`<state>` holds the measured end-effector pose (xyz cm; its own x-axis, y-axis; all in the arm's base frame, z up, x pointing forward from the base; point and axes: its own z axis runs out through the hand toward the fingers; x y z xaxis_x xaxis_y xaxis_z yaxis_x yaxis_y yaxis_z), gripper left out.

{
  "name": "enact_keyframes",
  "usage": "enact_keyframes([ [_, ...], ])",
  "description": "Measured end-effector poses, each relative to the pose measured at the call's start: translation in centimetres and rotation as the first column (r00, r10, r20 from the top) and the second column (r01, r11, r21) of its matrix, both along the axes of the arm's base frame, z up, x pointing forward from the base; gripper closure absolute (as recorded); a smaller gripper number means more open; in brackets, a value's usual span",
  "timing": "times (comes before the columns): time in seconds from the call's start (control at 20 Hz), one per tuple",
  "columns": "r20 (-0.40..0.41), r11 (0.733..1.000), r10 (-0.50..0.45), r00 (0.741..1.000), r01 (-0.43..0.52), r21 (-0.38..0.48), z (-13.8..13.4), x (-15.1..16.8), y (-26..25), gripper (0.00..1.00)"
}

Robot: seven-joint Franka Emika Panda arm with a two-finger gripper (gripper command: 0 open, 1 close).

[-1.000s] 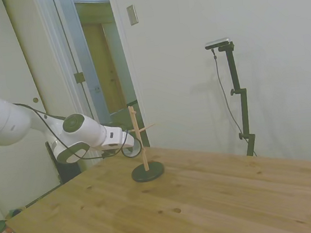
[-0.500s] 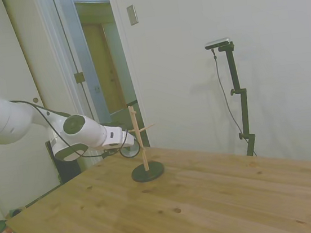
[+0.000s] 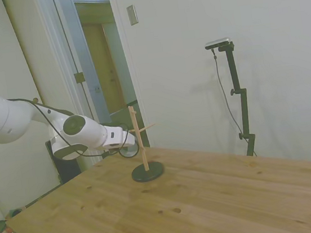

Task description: Unload the mug

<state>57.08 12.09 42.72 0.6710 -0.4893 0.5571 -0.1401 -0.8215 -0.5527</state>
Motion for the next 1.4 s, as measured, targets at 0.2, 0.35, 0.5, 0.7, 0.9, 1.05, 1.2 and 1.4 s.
enact_keyframes([
  [0.2,-0.002,1.000,0.004,1.000,-0.004,0.000,0.0,0.0,-0.1,1.00],
  [0.35,0.003,1.000,0.014,1.000,-0.014,-0.003,0.2,-0.1,0.0,1.00],
  [0.5,0.005,1.000,0.023,1.000,-0.023,-0.005,0.4,-0.2,0.0,1.00],
  [0.7,0.003,0.999,0.031,1.000,-0.030,-0.011,0.3,-0.5,-0.2,1.00],
  [0.9,-0.002,0.999,0.050,0.999,-0.050,-0.003,0.6,-0.3,-0.8,1.00],
  [1.05,0.004,0.999,0.052,0.999,-0.052,0.008,1.4,-0.3,-1.4,1.00],
  [1.2,0.013,0.999,0.052,0.999,-0.052,0.017,2.1,-0.1,-1.9,1.00],
  [1.4,0.017,0.998,0.055,0.998,-0.055,0.019,2.4,0.1,-1.9,1.00],
])
